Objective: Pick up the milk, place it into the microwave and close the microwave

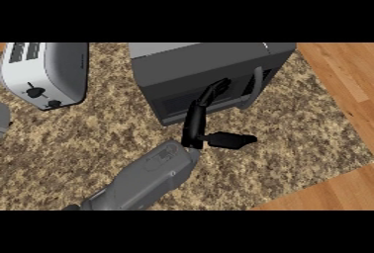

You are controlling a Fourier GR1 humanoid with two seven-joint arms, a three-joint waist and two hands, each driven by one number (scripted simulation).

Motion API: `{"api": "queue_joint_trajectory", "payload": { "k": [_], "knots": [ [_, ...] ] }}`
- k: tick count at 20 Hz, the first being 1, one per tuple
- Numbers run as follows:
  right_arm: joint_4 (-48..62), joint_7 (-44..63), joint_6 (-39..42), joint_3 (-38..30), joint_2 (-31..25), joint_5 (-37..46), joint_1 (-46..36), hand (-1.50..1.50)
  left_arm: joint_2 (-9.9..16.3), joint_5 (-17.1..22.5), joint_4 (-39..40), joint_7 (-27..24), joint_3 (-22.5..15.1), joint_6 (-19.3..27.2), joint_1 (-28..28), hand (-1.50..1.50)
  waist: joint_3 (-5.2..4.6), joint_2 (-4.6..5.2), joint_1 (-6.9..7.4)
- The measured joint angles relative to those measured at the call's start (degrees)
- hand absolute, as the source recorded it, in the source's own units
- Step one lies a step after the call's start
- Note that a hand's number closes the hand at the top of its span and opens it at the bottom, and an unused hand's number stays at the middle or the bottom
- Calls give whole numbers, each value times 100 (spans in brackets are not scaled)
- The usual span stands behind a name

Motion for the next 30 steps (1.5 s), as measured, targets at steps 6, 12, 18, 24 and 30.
{"api": "queue_joint_trajectory", "payload": {
  "k": [6,12,18,24,30],
  "knots": [
    [117,82,-30,-33,-112,26,-253,150,1,241,46,-213,-56,35,-64,-150,7,38,-20],
    [241,142,-40,-58,-212,16,-496,150,1,439,112,-392,-96,18,-126,-150,13,66,-46],
    [685,353,256,366,372,-994,-576,-150,1,576,121,-508,-183,-31,-208,-150,43,123,15],
    [1017,552,485,414,416,-1554,-715,-150,1,734,184,-664,-195,-56,-216,-150,38,115,-30],
    [1321,694,680,336,293,-1960,-920,-150,5,859,238,-837,-201,-89,-219,-150,38,121,-74]
  ]
}}
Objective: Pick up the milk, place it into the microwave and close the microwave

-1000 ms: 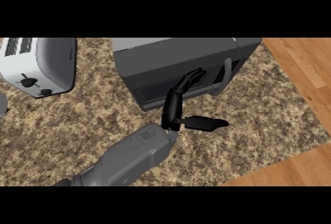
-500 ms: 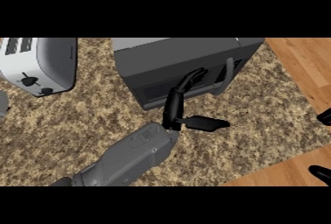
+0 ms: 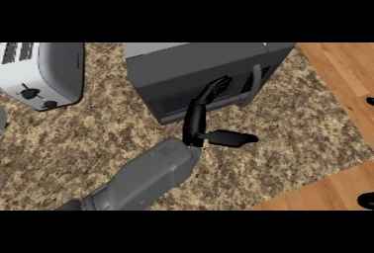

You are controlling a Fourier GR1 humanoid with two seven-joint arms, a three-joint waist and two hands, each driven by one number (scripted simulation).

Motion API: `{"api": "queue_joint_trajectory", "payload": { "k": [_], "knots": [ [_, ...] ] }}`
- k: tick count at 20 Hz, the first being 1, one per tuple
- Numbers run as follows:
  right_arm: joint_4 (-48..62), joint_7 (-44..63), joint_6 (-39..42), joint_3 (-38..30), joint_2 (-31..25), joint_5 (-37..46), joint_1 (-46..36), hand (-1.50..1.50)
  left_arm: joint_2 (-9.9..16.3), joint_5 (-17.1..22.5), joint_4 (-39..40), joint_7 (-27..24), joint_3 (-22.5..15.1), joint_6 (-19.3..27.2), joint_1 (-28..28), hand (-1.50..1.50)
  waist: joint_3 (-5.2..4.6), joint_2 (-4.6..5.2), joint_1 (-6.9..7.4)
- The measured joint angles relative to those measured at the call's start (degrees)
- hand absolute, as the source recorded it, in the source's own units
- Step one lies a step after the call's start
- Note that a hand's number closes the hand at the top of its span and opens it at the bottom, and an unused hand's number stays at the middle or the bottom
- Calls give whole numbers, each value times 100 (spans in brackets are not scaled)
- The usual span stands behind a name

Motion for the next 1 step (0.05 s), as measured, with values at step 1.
{"api": "queue_joint_trajectory", "payload": {
  "k": [1],
  "knots": [
    [63,13,31,-24,-25,-55,-23,-150,2,16,6,-39,2,-7,4,-150,2,3,-9]
  ]
}}
